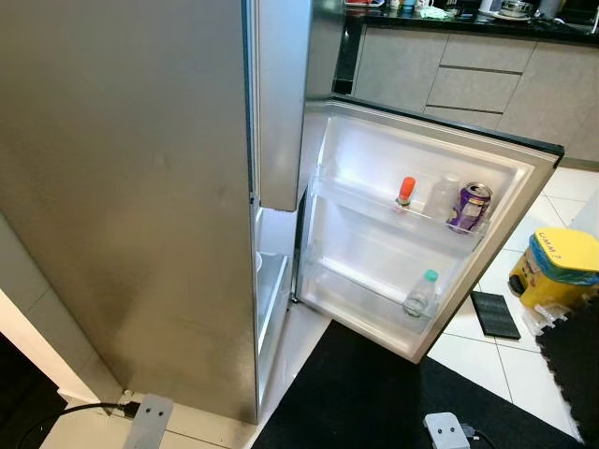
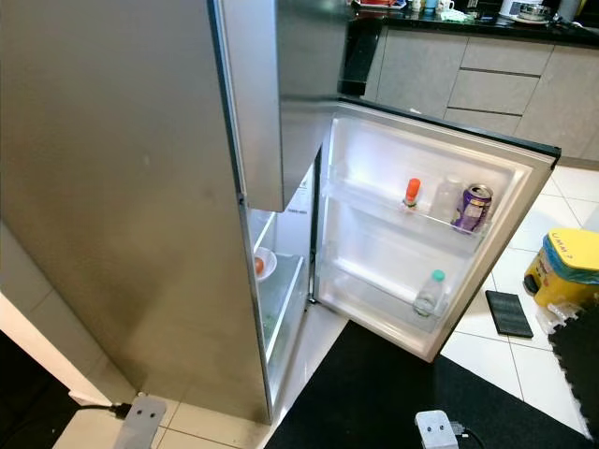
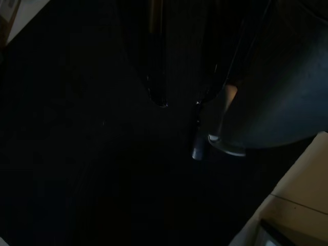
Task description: Restocking fridge
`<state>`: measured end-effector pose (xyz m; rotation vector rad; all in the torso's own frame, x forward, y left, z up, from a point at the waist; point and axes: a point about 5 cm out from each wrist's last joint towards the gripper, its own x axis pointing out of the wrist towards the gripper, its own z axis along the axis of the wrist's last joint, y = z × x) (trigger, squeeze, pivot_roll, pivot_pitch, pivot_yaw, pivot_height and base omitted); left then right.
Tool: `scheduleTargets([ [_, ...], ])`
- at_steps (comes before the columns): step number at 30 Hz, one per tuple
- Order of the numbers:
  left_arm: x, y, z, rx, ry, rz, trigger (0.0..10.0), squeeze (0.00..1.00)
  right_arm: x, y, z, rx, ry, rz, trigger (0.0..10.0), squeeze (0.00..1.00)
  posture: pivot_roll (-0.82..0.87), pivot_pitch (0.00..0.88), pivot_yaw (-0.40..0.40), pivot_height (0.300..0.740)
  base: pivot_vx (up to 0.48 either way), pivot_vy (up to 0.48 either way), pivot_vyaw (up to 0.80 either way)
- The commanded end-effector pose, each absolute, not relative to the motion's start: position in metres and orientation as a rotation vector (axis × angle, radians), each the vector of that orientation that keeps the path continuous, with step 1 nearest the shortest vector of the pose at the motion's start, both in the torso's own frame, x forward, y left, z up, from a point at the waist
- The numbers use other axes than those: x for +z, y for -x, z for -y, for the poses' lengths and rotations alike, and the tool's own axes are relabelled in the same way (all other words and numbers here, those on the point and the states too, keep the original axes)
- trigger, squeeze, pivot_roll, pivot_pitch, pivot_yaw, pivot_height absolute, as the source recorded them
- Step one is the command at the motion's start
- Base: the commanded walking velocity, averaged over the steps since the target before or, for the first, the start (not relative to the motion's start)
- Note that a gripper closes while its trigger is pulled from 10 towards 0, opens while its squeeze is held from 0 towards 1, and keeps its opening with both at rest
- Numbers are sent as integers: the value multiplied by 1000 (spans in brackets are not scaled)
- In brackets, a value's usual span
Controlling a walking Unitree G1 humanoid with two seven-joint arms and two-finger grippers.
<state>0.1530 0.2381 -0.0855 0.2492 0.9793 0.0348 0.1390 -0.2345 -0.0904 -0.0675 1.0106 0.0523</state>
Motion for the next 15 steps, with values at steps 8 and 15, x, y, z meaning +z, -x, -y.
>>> scheduleTargets([
  [8,-92,-154,-203,-38,-29,-988,10000,0,-91,-141,231,22,40,-1023,10000,0,43,0,-20,740,0,0,0],
  [15,-100,-141,-186,-107,-7,-1039,10000,0,-93,-140,229,36,44,-1036,10000,0,39,0,-24,740,0,-217,0],
])
